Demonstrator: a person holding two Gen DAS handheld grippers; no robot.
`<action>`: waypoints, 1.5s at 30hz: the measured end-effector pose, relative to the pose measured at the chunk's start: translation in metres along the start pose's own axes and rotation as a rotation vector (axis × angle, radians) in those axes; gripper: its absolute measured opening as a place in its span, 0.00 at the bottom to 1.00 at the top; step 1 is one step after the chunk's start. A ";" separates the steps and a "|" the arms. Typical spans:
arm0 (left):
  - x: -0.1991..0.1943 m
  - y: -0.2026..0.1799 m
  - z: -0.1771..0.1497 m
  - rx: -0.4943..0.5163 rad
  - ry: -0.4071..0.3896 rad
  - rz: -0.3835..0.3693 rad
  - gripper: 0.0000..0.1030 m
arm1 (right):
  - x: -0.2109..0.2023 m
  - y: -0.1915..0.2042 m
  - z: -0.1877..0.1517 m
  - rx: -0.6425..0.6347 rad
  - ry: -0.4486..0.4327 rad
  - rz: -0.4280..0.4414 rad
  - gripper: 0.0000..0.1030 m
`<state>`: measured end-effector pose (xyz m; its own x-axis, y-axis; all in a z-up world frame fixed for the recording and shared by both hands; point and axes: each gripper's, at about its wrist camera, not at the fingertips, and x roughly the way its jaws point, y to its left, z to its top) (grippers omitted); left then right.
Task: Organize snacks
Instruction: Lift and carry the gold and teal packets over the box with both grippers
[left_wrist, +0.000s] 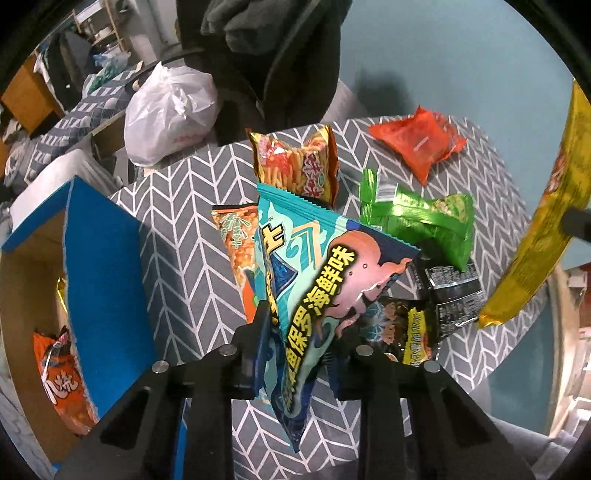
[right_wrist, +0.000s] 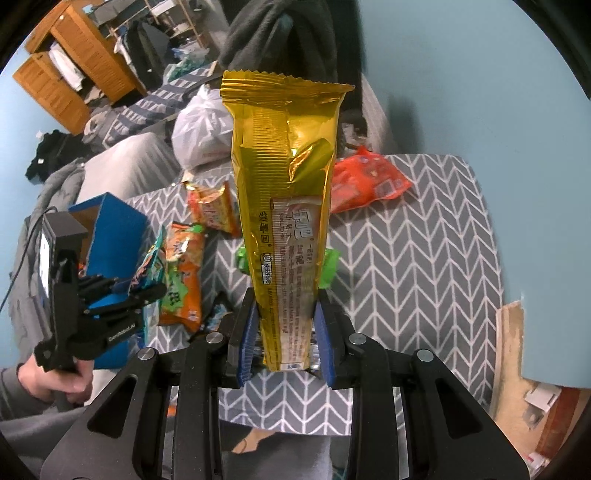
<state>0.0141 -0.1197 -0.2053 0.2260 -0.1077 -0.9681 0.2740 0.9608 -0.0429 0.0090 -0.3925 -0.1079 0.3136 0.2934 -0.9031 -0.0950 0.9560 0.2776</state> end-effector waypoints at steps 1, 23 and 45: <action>-0.004 0.003 0.000 -0.011 -0.006 -0.008 0.24 | 0.001 0.003 0.000 -0.006 0.001 0.005 0.27; -0.096 0.042 -0.001 -0.147 -0.175 -0.067 0.22 | 0.006 0.072 0.021 -0.138 -0.007 0.100 0.27; -0.166 0.115 -0.032 -0.350 -0.304 0.001 0.22 | 0.007 0.183 0.045 -0.367 -0.010 0.253 0.27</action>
<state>-0.0216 0.0171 -0.0575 0.5044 -0.1264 -0.8542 -0.0466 0.9838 -0.1731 0.0359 -0.2154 -0.0483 0.2465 0.5195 -0.8181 -0.4980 0.7921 0.3529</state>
